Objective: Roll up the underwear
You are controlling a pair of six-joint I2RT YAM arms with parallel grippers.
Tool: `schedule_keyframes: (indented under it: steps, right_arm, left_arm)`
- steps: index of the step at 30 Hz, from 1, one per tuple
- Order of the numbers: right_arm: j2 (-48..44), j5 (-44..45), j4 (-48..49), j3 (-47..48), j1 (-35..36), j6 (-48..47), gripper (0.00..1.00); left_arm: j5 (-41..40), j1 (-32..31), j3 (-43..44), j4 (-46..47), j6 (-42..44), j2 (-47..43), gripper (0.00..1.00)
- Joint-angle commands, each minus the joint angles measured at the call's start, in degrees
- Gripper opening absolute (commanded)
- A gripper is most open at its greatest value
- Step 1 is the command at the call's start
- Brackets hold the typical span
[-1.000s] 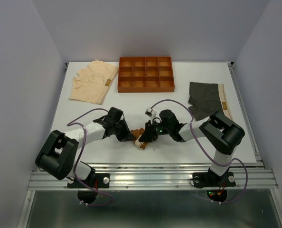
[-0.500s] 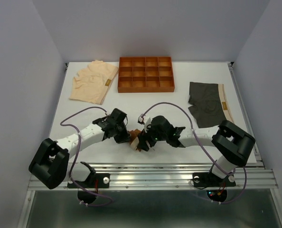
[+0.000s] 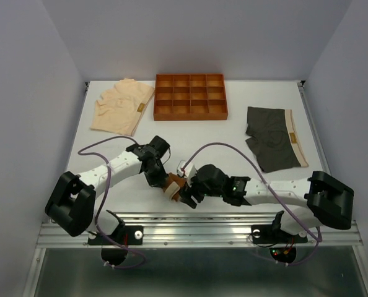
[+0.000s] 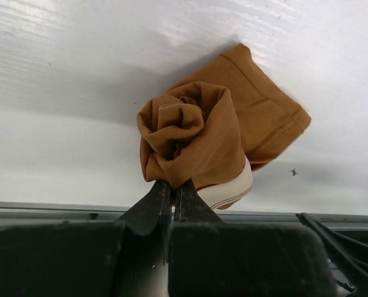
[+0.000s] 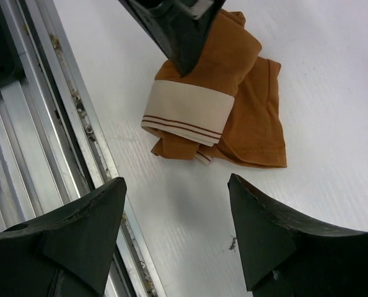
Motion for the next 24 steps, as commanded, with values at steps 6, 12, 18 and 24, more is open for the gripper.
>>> schedule_keyframes:
  steps: [6,12,18,24]
  right_arm:
    - [7.8,22.7,2.5,6.2,12.5,-4.6,0.73]
    - [11.7,31.1,3.7,9.8,18.0,-9.3,0.73]
    - [15.1,33.9,3.5,12.2,20.1,-12.7,0.74]
    - [19.1,33.2,3.4,13.6,20.7,-12.8,0.74]
  left_arm:
    - [3.1,-1.3,4.5,-9.8,-2.9,5.0,0.00]
    - [3.7,-1.5,5.6,-11.8,-4.1,5.6,0.00]
    - [4.3,-1.9,6.4,-12.1,-4.3,6.4,0.00]
    - [4.4,-1.9,6.5,-12.2,-4.5,6.4,0.00]
